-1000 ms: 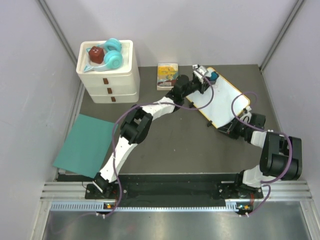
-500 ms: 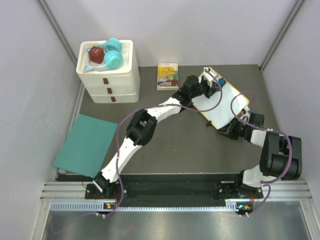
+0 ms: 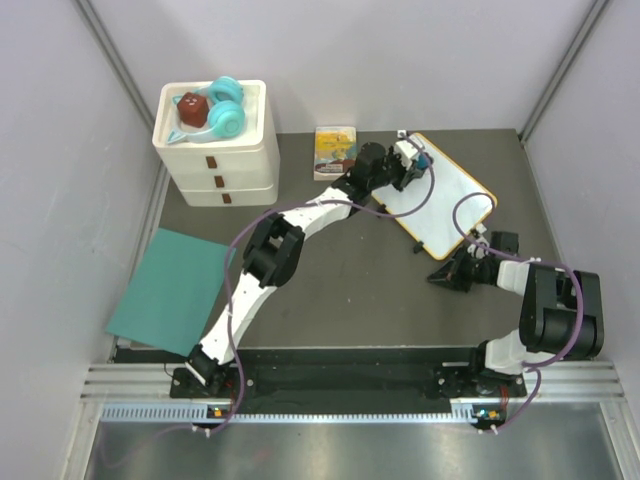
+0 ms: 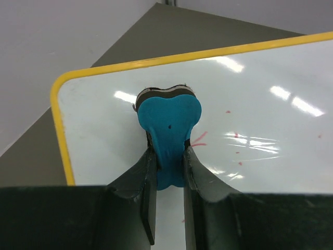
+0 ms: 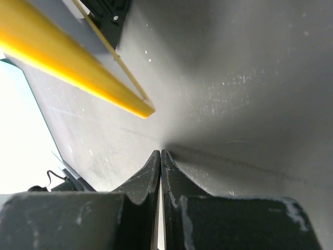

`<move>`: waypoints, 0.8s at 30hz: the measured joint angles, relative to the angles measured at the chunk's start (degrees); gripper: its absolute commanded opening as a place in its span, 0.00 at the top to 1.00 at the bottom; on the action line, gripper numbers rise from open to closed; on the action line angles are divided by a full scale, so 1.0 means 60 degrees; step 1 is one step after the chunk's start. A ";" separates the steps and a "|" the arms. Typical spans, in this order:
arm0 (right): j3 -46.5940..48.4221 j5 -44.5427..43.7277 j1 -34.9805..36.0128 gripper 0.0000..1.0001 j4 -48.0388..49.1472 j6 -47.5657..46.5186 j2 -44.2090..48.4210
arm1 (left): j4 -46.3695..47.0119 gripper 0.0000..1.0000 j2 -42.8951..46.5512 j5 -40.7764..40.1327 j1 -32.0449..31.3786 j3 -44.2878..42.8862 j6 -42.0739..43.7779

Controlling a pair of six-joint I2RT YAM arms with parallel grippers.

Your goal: Erase the whiteboard

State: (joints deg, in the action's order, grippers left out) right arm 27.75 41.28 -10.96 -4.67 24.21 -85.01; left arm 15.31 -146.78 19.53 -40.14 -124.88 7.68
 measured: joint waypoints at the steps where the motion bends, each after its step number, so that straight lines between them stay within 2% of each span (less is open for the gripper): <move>1: 0.0000 0.0007 0.0000 1.00 -0.0022 0.0000 0.0000 | 0.0120 1.00 -0.0004 -0.0062 0.0044 0.0000 -0.0040; 11: 0.0000 0.0033 0.0011 1.00 -0.0087 -0.0004 0.0000 | 0.2102 1.00 -0.0419 0.0306 0.0153 0.0029 -0.1253; 18: 0.0000 0.0029 0.0015 1.00 -0.0087 0.0000 0.0004 | 0.2368 1.00 -0.0444 0.1115 -0.0222 0.0029 -0.1337; 24: 0.0000 0.0022 0.0015 1.00 -0.0102 0.0000 0.0018 | 0.2481 1.00 -0.0437 0.0539 -0.0481 0.0437 -0.0965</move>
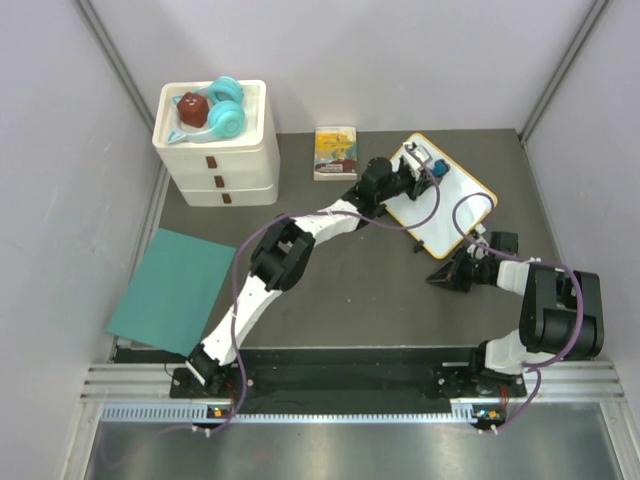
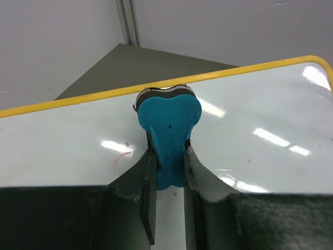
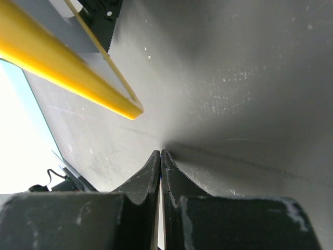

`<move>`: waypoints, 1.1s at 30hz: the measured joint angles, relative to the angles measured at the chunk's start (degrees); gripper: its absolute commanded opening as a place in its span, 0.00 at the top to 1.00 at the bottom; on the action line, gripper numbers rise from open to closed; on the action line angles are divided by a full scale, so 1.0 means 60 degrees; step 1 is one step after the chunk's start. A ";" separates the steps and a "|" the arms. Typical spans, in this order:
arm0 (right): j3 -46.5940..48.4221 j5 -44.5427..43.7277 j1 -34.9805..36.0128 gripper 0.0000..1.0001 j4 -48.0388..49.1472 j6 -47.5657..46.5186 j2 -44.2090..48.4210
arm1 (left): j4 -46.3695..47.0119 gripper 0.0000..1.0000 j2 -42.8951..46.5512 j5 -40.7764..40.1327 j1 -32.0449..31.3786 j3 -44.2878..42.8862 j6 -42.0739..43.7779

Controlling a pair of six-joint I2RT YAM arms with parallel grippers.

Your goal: Erase the whiteboard

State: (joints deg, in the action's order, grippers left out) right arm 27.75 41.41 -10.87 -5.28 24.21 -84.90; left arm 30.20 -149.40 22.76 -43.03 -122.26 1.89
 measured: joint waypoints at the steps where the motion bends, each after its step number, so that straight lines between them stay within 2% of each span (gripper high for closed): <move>1: 0.0000 0.0000 0.0000 1.00 0.0000 0.0000 0.0000 | 0.0044 1.00 0.0011 -0.0131 0.0022 0.0044 0.0007; 9: 0.0000 0.0000 0.0000 1.00 -0.0004 0.0000 0.0000 | 0.0044 1.00 0.0197 -0.1519 0.0718 0.0397 0.0069; 15: 0.0000 -0.0004 0.0000 1.00 -0.0011 0.0000 0.0011 | 0.0208 1.00 0.0197 -0.1563 0.1042 0.0576 -0.0062; 27: -0.0004 -0.0015 0.0004 1.00 -0.0018 0.0000 0.0018 | 0.0809 1.00 0.0168 -0.0291 0.0182 0.0528 -0.0175; 33: -0.0004 -0.0018 0.0011 1.00 -0.0018 0.0000 0.0018 | 0.1173 0.99 -0.0091 -0.0605 -0.0178 0.0000 -0.0189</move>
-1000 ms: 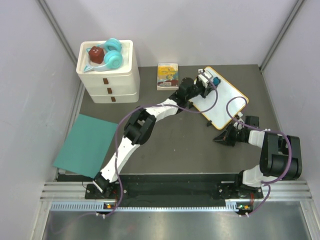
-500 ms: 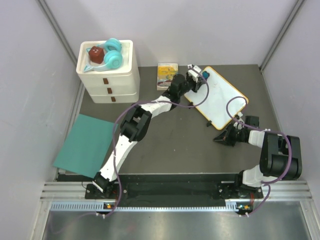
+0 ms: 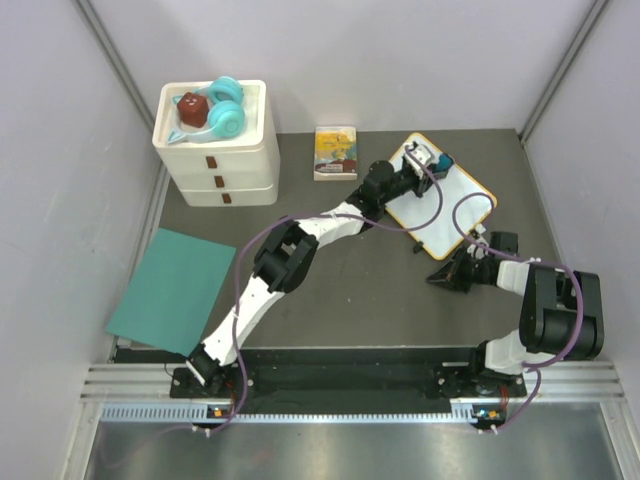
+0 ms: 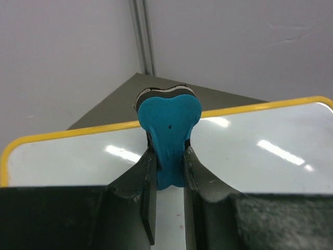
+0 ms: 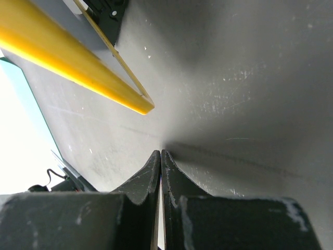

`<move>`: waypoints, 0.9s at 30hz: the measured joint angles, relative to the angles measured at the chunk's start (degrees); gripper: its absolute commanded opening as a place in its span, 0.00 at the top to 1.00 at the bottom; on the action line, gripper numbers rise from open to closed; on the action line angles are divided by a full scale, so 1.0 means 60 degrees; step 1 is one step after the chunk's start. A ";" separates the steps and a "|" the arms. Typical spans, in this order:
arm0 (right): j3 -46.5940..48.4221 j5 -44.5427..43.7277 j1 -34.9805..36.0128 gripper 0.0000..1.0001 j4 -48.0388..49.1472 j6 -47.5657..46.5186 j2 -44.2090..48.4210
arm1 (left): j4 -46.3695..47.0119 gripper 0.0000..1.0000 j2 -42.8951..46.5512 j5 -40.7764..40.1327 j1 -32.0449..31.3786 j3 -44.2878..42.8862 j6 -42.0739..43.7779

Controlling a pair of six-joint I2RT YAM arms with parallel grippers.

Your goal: Erase the whiteboard

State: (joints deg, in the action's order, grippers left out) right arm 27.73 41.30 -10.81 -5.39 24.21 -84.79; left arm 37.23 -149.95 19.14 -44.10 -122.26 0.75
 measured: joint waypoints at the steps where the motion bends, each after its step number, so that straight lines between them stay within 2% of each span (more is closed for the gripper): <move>1: 0.0000 0.0000 0.0000 1.00 0.0000 0.0000 0.0000 | 0.0051 0.98 -0.0069 -0.0219 -0.0018 -0.0127 0.0036; 8: 0.0000 0.0000 0.0007 1.00 0.0000 0.0000 0.0000 | 0.0124 0.98 -0.0903 -0.1439 0.0047 -0.1512 0.0415; 14: 0.0000 0.0004 0.0007 1.00 0.0004 0.0000 0.0000 | 0.0025 1.00 -0.1053 -0.1585 0.0146 -0.1530 0.0612; 18: 0.0004 0.0004 0.0007 1.00 0.0004 -0.0004 0.0000 | 0.0404 1.00 -0.0841 -0.1413 0.0149 -0.0794 0.0641; 27: 0.0000 0.0007 0.0007 1.00 0.0004 0.0000 0.0004 | 0.1249 1.00 0.0535 -0.0907 0.0160 0.2080 0.0539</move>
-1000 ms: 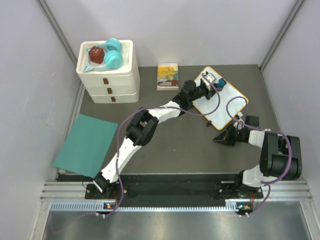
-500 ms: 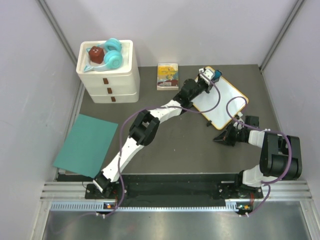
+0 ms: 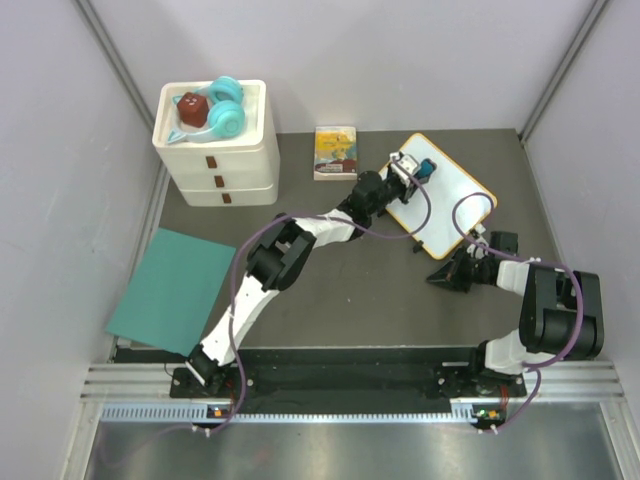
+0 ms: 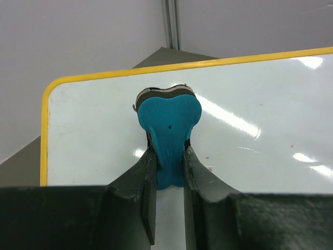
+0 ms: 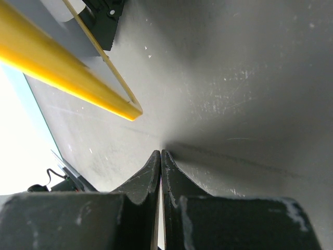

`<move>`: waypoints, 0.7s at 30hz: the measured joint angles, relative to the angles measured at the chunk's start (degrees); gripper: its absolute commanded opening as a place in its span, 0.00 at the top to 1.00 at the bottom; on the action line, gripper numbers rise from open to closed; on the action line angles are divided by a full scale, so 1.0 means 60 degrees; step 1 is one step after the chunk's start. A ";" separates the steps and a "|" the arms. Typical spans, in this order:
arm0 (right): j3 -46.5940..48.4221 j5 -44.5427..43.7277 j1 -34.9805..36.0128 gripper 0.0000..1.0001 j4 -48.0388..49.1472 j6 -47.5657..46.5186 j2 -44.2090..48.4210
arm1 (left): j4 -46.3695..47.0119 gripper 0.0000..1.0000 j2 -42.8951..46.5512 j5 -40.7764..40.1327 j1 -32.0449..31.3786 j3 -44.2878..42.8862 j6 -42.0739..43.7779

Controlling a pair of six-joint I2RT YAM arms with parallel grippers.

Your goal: Erase the whiteboard

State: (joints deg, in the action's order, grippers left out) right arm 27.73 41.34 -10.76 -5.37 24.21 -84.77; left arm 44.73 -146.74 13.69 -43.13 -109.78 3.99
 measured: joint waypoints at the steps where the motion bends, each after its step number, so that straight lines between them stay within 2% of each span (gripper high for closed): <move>1: 0.0000 0.0000 0.0004 1.00 0.0000 0.0000 0.0000 | 0.0113 1.00 0.0022 -0.0011 0.0000 0.0106 -0.0015; 5: 0.0000 0.0000 0.0004 1.00 0.0000 0.0000 0.0004 | 0.0051 0.98 -0.0062 -0.0066 -0.0004 -0.0164 -0.0149; 7: 0.0000 0.0000 0.0007 1.00 0.0000 0.0000 0.0007 | -0.0098 0.95 -0.0495 -0.0117 -0.0007 -0.1180 -0.0219; 10: -0.0007 0.0000 0.0007 1.00 0.0007 0.0000 0.0011 | -0.0342 0.94 -0.1151 -0.0266 -0.0022 -0.2692 -0.0331; 13: -0.0055 0.0004 0.0007 1.00 0.0029 0.0000 0.0044 | -0.0535 1.00 -0.1479 -0.0404 -0.0029 -0.3446 -0.0346; 17: -0.0062 0.0011 0.0011 1.00 0.0018 0.0000 0.0051 | -0.0630 1.00 -0.1464 -0.0437 -0.0033 -0.3271 -0.0288; 21: -0.0062 0.0015 0.0015 1.00 0.0022 0.0000 0.0051 | -0.0423 1.00 -0.1348 -0.0229 -0.0026 -0.2430 -0.0251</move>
State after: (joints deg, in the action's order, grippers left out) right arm 27.35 41.43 -10.68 -5.23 24.21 -84.47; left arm 42.19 -154.82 12.32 -43.29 -124.36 2.48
